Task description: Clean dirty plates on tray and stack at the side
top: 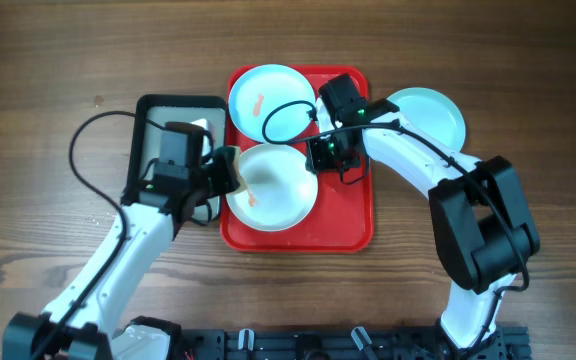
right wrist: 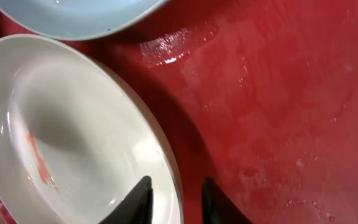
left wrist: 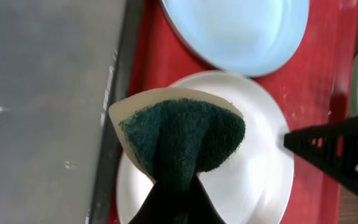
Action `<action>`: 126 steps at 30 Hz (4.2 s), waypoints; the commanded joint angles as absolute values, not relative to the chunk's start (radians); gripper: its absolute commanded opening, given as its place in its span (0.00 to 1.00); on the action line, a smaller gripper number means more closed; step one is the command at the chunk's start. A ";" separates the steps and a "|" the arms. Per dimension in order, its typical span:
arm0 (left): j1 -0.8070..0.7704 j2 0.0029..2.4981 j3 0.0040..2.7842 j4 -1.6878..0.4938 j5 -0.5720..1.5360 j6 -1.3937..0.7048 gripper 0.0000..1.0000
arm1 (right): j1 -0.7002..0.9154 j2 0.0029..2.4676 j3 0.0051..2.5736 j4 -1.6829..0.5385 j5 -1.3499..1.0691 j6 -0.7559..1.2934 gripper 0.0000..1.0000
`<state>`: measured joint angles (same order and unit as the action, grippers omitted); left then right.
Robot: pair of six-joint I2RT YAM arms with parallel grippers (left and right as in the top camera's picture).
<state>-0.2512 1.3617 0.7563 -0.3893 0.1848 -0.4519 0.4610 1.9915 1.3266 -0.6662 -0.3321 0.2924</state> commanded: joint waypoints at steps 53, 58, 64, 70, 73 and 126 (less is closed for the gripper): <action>-0.319 1.456 0.765 -0.381 0.216 -0.559 0.04 | 0.295 2.006 1.161 -0.468 -0.707 0.185 0.31; -0.319 1.456 0.765 -0.381 0.216 -0.559 0.04 | 0.313 2.006 1.150 -0.467 -0.707 0.184 0.31; -0.319 1.456 0.765 -0.382 0.216 -0.559 0.04 | 0.334 2.006 1.150 -0.467 -0.707 0.186 0.27; -0.319 1.458 0.755 -0.385 0.216 -0.559 0.04 | 0.334 2.006 1.150 -0.467 -0.703 0.187 0.07; -0.319 1.469 0.743 -0.381 0.216 -0.558 0.04 | 0.334 2.006 1.150 -0.468 -0.702 0.187 0.04; -0.319 1.502 0.733 -0.326 0.257 -0.555 0.04 | 0.426 1.877 1.150 -0.506 -0.345 0.262 0.25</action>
